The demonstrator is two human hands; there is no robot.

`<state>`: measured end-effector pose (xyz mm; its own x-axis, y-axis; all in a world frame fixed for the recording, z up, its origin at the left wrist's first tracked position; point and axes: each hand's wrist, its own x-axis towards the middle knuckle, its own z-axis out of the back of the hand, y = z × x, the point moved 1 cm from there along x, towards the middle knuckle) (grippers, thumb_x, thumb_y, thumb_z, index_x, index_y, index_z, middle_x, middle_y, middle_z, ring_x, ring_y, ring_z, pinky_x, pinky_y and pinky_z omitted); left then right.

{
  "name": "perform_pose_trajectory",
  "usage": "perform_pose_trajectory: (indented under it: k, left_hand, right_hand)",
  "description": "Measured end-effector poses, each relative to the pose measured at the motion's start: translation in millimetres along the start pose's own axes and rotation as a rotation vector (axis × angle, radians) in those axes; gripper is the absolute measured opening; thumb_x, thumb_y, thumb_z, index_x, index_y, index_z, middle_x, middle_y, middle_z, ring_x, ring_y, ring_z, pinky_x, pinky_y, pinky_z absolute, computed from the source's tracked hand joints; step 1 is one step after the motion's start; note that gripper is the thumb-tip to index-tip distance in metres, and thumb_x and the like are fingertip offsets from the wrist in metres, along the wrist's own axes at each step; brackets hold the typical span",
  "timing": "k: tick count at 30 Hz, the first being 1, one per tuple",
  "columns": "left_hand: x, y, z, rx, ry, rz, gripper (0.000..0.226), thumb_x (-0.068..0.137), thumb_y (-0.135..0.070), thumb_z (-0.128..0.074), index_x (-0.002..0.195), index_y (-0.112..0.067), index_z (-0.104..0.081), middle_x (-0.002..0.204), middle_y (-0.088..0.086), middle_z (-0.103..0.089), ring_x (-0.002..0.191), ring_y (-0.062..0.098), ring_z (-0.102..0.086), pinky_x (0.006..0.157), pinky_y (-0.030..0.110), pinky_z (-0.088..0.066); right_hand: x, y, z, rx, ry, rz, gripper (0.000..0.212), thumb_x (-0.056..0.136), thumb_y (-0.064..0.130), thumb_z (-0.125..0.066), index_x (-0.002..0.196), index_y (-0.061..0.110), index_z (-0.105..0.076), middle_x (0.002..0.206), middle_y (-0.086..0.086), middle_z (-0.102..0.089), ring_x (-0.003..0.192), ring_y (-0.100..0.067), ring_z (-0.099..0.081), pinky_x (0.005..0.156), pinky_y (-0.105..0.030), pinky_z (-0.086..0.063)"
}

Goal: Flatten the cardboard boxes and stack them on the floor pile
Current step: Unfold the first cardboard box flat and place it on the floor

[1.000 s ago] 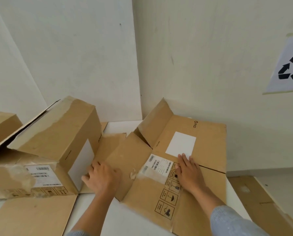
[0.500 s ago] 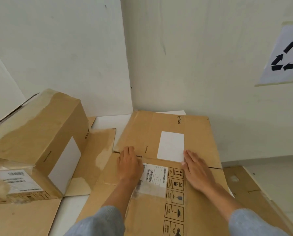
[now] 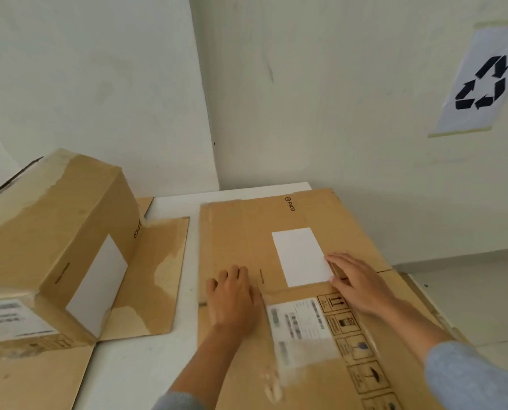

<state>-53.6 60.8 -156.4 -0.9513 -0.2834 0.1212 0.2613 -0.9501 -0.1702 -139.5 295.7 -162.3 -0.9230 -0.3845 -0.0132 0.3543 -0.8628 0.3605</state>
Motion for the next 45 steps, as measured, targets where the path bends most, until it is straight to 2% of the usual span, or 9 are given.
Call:
perform_pose_trajectory:
  k: [2,5,13,24,29,32,36,40,45]
  left_hand:
    - [-1,5,-4,-0.01,-0.031,0.022,0.034,0.087,-0.035,-0.028,0.109,-0.016,-0.046,0.111,0.001,-0.053,0.1,0.02,-0.047,0.087,0.033,-0.032]
    - [9,16,-21,-0.102,0.032,0.087,0.072,0.081,-0.045,-0.01,0.144,-0.013,-0.019,0.152,0.005,-0.024,0.14,0.021,-0.022,0.115,0.039,-0.015]
    - [25,27,-23,-0.103,0.208,0.021,0.065,0.096,-0.042,-0.019,0.147,-0.014,0.009,0.158,0.002,0.009,0.146,0.017,0.009,0.12,0.043,0.004]
    - [37,40,-19,-0.053,0.207,0.009,0.081,0.083,-0.058,-0.003,0.148,-0.01,0.001,0.159,0.007,0.002,0.147,0.02,0.002,0.12,0.041,-0.001]
    - [11,26,-3,-0.021,0.041,0.326,0.051,0.093,-0.035,-0.032,0.132,-0.002,-0.036,0.142,0.018,-0.036,0.131,0.036,-0.032,0.11,0.048,-0.029]
    - [-1,24,10,-0.136,0.108,0.619,0.05,0.088,-0.031,-0.044,0.126,-0.001,-0.037,0.133,0.024,-0.038,0.121,0.043,-0.035,0.102,0.051,-0.034]
    - [-5,27,17,-0.162,0.122,0.655,0.061,0.087,-0.035,-0.054,0.129,0.005,-0.034,0.131,0.026,-0.043,0.121,0.043,-0.039,0.1,0.047,-0.036]
    - [-4,40,30,-0.375,0.108,0.698,0.041,0.075,-0.04,-0.069,0.082,-0.002,-0.053,0.084,0.012,-0.06,0.088,0.033,-0.057,0.088,0.039,-0.047]
    - [-11,34,34,-0.325,0.141,0.604,0.062,0.087,-0.037,-0.054,0.129,0.002,-0.03,0.131,0.022,-0.044,0.117,0.042,-0.046,0.094,0.046,-0.042]
  right_hand:
    - [6,7,-6,-0.046,-0.045,-0.033,0.053,0.099,0.039,-0.029,0.149,0.023,-0.019,0.158,0.006,-0.017,0.147,-0.016,-0.007,0.118,-0.04,-0.007]
    - [15,11,-22,-0.13,0.028,-0.087,0.055,0.099,0.043,-0.011,0.149,0.025,0.003,0.158,0.008,0.007,0.146,-0.017,0.01,0.118,-0.043,0.004]
    - [23,8,-11,-0.134,0.161,-0.078,0.056,0.099,0.044,-0.009,0.148,0.025,0.01,0.157,0.009,0.014,0.145,-0.014,0.013,0.118,-0.043,0.005]
    - [22,-20,-14,-0.104,0.053,-0.107,0.055,0.099,0.041,-0.009,0.149,0.024,0.006,0.158,0.008,0.009,0.146,-0.014,0.009,0.12,-0.038,0.002]
    - [16,-31,6,0.266,-0.218,-0.212,0.042,0.096,0.018,-0.046,0.137,0.011,-0.043,0.145,-0.005,-0.041,0.133,-0.022,-0.04,0.108,-0.034,-0.034]
    - [9,-41,12,0.215,-0.251,-0.42,0.051,0.089,0.03,-0.058,0.132,0.008,-0.044,0.137,-0.012,-0.044,0.124,-0.031,-0.044,0.098,-0.041,-0.042]
    - [7,-37,13,0.19,-0.17,-0.548,0.053,0.089,0.04,-0.055,0.127,0.006,-0.044,0.125,-0.018,-0.05,0.112,-0.036,-0.052,0.086,-0.041,-0.047]
    - [7,-32,19,0.068,-0.208,-0.531,0.046,0.092,0.036,-0.048,0.125,0.005,-0.041,0.124,-0.017,-0.045,0.105,-0.034,-0.055,0.073,-0.036,-0.044]
    - [2,-32,20,-0.021,-0.205,-0.513,0.047,0.097,0.039,-0.033,0.127,0.003,-0.038,0.124,-0.018,-0.043,0.099,-0.036,-0.057,0.068,-0.033,-0.038]
